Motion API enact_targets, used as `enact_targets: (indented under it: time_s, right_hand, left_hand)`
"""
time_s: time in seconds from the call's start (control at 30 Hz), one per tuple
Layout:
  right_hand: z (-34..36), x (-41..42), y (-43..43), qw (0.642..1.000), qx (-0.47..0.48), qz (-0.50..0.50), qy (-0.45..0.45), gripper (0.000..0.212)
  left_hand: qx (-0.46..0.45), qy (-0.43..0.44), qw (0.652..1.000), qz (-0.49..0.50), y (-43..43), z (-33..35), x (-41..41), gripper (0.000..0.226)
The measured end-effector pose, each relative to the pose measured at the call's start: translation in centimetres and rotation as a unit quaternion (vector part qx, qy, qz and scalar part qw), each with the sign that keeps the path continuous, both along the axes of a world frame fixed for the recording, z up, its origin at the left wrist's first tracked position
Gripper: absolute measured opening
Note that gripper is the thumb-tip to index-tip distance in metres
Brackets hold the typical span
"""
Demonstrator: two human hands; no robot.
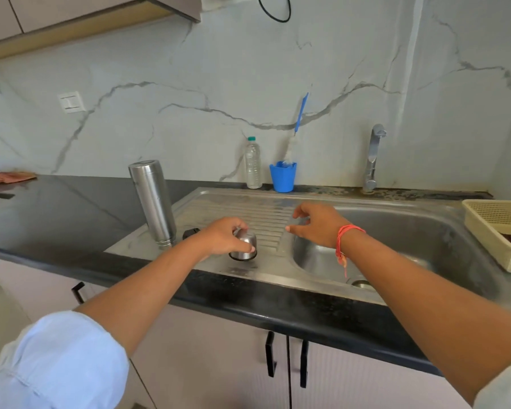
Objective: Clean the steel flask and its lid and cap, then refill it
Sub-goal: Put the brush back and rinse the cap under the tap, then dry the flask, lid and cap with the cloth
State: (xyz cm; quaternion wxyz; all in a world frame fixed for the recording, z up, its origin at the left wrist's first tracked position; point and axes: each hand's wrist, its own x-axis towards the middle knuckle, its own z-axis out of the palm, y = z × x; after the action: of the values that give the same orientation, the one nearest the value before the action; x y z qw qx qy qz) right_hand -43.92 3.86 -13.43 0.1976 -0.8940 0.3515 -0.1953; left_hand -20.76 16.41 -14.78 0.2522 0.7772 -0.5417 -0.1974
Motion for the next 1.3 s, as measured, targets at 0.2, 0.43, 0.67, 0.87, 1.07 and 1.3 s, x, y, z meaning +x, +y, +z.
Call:
enact_targets:
  time_s: [0.2, 0.43, 0.67, 0.87, 1.07, 1.3]
  right_hand:
    - [-0.2, 0.7, 0.8, 1.0, -0.012, 0.001, 0.025, 0.043]
    - [-0.5, 0.5, 0.9, 0.999, -0.011, -0.002, 0.037, 0.041]
    - [-1.2, 1.2, 1.0, 0.999, -0.013, -0.003, 0.04, 0.045]
    - [-1.6, 2.8, 1.3, 1.0, -0.023, 0.007, 0.013, 0.043]
    - [-1.9, 4.2, 1.0, 1.0, -0.022, 0.006, 0.009, 0.031]
    - [-1.8, 4.8, 0.1, 1.0, -0.017, 0.002, 0.008, 0.027]
  left_hand:
    - [0.0, -0.021, 1.0, 0.004, 0.8, -1.4, 0.3, 0.068]
    - [0.002, -0.03, 0.999, 0.009, 0.5, -2.0, 0.0, 0.064]
    - [0.018, -0.037, 0.999, -0.005, 0.8, -1.6, -0.3, 0.082]
    - [-0.241, -0.041, 0.96, 0.136, 1.9, 1.7, 1.0, 0.06]
    - [-0.379, -0.088, 0.807, 0.445, 3.0, 4.6, 7.7, 0.075]
    - [-0.286, 0.027, 0.837, 0.465, 1.9, 4.7, 12.2, 0.103]
